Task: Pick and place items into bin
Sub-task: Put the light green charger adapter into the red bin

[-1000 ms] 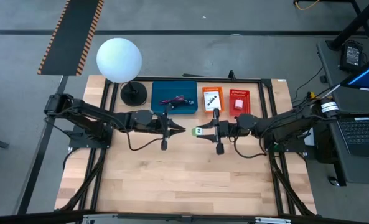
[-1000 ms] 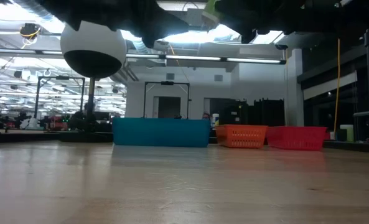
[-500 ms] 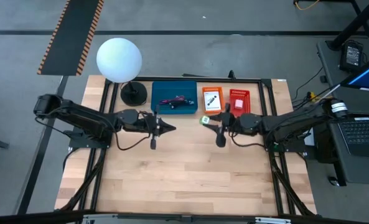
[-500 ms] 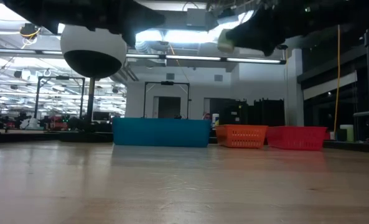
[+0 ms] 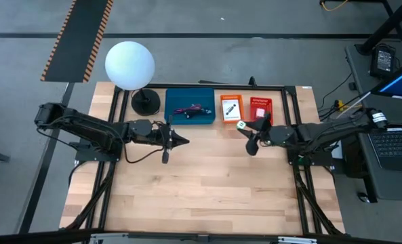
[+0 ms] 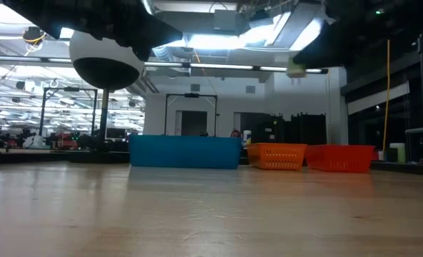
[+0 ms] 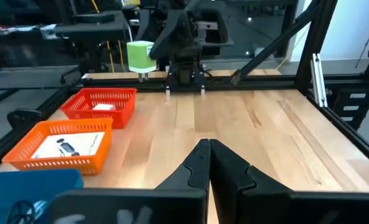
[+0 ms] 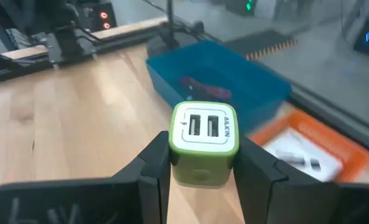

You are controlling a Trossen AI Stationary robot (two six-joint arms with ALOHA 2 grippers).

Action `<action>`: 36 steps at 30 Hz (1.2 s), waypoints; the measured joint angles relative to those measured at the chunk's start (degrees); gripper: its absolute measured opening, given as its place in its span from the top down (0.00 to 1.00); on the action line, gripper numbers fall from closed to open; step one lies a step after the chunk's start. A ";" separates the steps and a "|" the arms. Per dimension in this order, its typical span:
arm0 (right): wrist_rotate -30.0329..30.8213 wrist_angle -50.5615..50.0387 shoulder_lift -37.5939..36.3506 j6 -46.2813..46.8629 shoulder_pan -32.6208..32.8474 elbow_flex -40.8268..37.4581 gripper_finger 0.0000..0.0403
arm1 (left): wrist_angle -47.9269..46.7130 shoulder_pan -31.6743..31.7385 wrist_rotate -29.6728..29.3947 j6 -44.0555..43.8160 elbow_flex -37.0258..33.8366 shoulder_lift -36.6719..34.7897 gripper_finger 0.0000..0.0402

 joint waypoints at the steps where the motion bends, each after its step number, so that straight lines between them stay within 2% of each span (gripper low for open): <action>1: 0.08 -2.35 -1.05 2.02 0.05 0.00 0.72 | 0.05 0.00 0.00 -0.19 0.00 0.00 1.00; 3: 1.01 -6.75 -2.95 5.74 0.05 0.00 0.72 | 0.05 0.00 0.01 -0.10 0.00 0.00 1.00; 7: 8.20 -14.72 -5.48 11.79 0.04 -0.01 0.72 | 0.04 0.00 -0.01 0.12 0.00 0.00 0.99; 12: 13.40 -19.96 -5.96 17.35 0.05 -0.02 0.72 | -1.25 0.00 -0.01 0.08 0.00 0.00 0.99; 19: 15.44 -28.46 -5.94 26.97 -0.30 -0.02 0.72 | -2.05 0.00 -0.03 0.07 0.00 0.00 0.99; 25: 14.71 -33.52 -5.94 31.96 -1.79 -0.02 0.72 | -2.05 0.00 -0.03 -0.50 0.00 0.00 0.99; 36: 3.96 -36.06 -5.92 33.05 -8.47 -0.02 0.72 | -2.05 0.00 -0.03 -1.80 0.00 0.00 0.98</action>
